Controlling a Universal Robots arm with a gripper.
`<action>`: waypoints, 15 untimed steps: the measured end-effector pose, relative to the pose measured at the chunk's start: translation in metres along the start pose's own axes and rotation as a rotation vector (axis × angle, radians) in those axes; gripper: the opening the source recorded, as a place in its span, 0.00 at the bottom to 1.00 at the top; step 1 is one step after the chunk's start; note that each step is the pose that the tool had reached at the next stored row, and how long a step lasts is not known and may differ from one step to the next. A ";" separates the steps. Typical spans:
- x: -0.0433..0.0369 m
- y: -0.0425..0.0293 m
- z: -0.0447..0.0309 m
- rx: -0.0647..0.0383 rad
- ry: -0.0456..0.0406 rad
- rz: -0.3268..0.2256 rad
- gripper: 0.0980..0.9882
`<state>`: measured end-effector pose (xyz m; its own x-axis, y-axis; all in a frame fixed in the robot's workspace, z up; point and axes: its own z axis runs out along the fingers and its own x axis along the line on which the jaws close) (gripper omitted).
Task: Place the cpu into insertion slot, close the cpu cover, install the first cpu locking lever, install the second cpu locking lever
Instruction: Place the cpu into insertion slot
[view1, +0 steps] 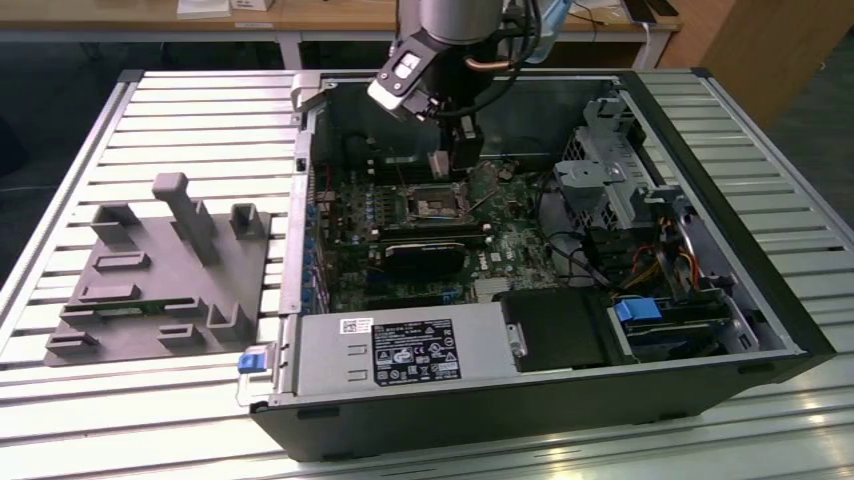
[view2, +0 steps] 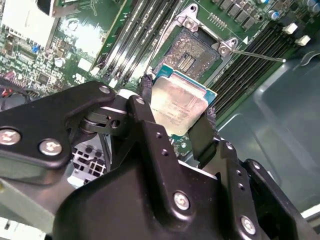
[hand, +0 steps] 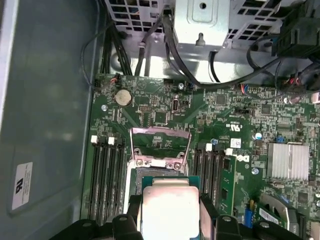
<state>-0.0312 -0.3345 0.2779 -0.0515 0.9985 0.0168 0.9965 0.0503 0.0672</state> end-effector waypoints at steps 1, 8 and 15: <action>0.0003 -0.0004 0.0012 0.000 -0.0004 0.004 0.50; 0.0026 -0.0049 0.0102 -0.001 -0.0011 0.012 0.50; 0.0041 -0.0063 0.0225 -0.002 -0.0046 0.038 0.50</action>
<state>-0.0362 -0.3302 0.2551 -0.0135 0.9998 0.0147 0.9976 0.0125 0.0682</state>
